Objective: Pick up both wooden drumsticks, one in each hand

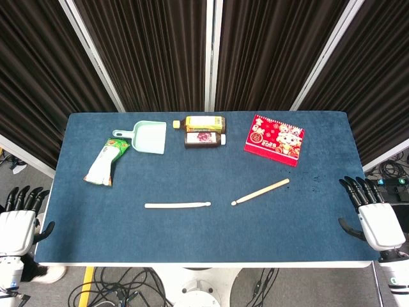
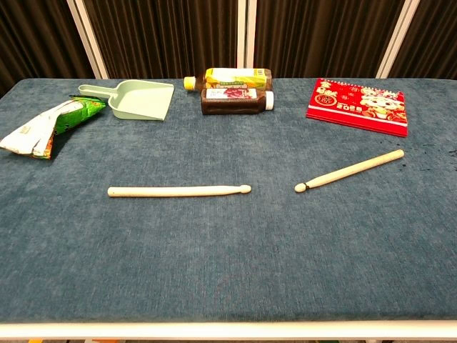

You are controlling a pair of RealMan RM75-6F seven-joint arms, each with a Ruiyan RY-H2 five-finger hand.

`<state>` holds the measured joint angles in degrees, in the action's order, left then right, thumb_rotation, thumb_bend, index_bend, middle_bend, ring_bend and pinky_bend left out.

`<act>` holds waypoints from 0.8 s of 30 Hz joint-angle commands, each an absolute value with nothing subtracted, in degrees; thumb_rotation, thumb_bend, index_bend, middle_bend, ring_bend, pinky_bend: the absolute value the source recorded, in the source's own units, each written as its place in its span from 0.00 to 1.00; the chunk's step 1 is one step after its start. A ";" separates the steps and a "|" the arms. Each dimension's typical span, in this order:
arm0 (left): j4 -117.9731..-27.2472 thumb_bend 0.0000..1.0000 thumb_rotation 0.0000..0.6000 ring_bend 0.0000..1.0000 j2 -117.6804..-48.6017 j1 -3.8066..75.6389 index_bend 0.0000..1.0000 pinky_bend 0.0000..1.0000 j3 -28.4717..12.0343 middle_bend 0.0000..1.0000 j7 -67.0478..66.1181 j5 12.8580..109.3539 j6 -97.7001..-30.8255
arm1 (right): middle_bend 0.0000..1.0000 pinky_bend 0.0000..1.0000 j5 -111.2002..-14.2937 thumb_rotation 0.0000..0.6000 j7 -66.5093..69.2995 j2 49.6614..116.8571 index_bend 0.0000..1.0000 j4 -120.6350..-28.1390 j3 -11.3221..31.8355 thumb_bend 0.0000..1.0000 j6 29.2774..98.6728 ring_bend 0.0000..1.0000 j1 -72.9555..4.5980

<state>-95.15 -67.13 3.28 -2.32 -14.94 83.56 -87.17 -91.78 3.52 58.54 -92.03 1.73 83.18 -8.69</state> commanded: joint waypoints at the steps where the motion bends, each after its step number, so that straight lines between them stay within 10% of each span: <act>1: -95.34 0.24 1.00 0.05 -66.92 3.27 0.18 0.05 -2.20 0.13 -14.37 83.57 -86.90 | 0.06 0.00 -91.74 1.00 3.69 58.61 0.05 -91.90 1.70 0.16 83.04 0.00 -8.70; 10: -95.97 0.23 1.00 0.05 -66.83 3.23 0.18 0.05 -2.06 0.13 -14.51 83.27 -86.48 | 0.09 0.00 -91.86 1.00 4.18 59.70 0.05 -90.01 2.41 0.20 80.21 0.00 -11.02; 24: -97.29 0.23 1.00 0.05 -66.61 3.55 0.18 0.06 -2.06 0.13 -15.48 81.92 -85.02 | 0.28 0.12 -89.02 1.00 -0.61 75.01 0.26 -72.41 4.94 0.21 54.05 0.07 -29.39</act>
